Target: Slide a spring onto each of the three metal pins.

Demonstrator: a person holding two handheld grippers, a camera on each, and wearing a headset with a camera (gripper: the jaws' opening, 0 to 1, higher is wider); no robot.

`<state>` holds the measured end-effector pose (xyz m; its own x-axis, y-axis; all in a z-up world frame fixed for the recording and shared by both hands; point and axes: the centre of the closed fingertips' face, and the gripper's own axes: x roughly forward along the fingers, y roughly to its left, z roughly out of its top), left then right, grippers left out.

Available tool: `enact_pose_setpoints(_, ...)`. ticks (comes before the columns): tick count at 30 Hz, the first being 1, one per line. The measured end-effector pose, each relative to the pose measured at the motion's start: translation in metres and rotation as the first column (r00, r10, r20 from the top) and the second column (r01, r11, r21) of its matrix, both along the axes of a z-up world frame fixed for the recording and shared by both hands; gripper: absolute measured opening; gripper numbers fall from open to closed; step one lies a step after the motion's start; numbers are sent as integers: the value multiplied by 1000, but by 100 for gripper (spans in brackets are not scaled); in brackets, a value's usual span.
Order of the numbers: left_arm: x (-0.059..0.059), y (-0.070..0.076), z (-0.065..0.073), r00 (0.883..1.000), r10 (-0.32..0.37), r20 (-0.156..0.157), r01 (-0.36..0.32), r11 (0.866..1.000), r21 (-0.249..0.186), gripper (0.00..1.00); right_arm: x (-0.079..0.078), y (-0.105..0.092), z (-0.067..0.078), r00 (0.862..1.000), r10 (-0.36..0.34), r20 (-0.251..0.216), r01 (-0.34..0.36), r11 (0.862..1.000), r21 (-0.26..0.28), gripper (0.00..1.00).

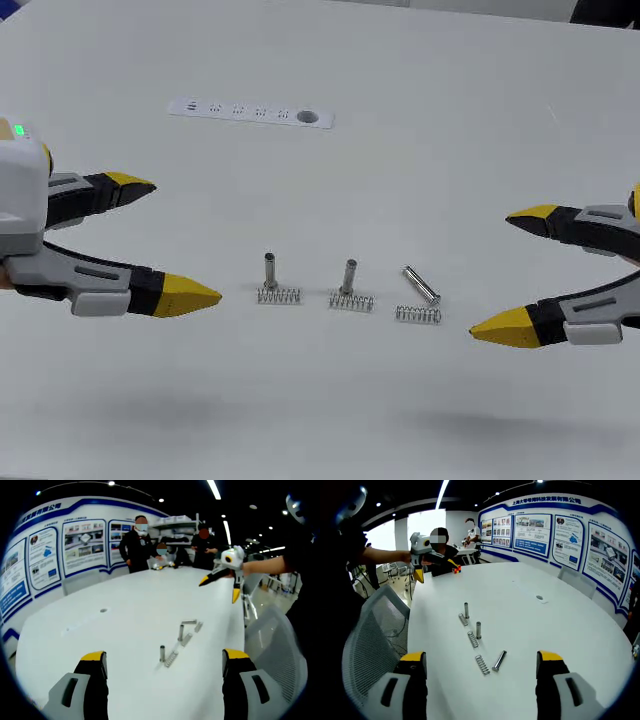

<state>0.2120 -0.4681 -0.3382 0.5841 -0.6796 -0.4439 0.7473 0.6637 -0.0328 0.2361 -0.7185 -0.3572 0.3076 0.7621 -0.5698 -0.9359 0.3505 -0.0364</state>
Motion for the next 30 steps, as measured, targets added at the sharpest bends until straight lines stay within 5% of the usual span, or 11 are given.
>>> enact_pose_setpoints(14, 3, 6, 0, 1000, 16, 1, -16, 1000, -1, 97, 12, 0, -5, 999, -34, 0, 34, 999, 15, 89)
enact_pose_setpoints(17, 3, 4, 4, 1000, 21, 6, -20, 999, -31, 97, 13, 0, -7, 999, -34, -9, 35, 999, 12, 85)
enact_pose_setpoints(30, 3, 5, -11, 1000, 12, -16, -12, 1000, -16, 96, 19, 13, -21, 998, -50, -43, 51, 999, 16, 78)
